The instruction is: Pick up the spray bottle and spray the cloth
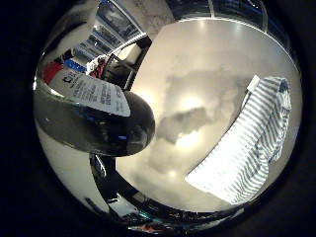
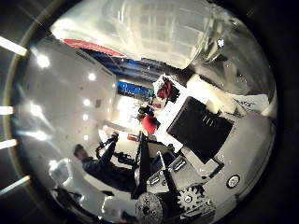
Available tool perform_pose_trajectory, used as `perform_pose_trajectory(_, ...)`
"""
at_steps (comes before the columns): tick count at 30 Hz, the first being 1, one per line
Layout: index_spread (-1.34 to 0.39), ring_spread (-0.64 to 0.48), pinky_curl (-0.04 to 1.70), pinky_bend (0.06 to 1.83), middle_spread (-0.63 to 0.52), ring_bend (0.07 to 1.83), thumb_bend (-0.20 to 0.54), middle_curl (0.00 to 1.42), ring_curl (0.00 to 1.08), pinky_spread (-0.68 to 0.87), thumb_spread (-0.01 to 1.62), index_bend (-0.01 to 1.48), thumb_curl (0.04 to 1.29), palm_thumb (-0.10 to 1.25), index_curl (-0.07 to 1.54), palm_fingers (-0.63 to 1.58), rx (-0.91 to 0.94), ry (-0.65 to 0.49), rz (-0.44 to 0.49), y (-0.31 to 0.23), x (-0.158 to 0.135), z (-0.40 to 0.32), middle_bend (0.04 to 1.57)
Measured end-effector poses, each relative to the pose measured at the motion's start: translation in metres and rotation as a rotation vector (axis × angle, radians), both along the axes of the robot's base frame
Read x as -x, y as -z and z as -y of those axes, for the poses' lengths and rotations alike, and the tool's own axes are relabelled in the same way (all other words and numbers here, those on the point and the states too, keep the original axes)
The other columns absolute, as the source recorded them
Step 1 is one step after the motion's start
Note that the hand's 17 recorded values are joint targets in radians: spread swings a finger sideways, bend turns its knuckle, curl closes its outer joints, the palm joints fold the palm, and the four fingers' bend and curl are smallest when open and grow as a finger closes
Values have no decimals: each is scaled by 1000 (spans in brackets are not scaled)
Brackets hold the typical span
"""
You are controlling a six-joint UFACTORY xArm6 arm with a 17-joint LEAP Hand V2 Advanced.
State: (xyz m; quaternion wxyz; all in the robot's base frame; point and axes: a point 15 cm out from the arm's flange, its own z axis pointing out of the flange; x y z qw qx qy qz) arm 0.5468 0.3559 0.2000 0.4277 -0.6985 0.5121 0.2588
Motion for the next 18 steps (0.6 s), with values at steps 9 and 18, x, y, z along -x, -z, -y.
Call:
perform_pose_trajectory(9,-186,-197,1432,967,-80,1352,-19,638,738,-167,1077,1180,681,917,751,1153,-17,-25,-36,30,-10,5,1383)
perform_pose_trajectory(18,-226,-160,1122,893,-76,1259,-23,578,615,-281,1047,891,624,863,686,1139,-7,-62,-41,59,-9,-2,1238)
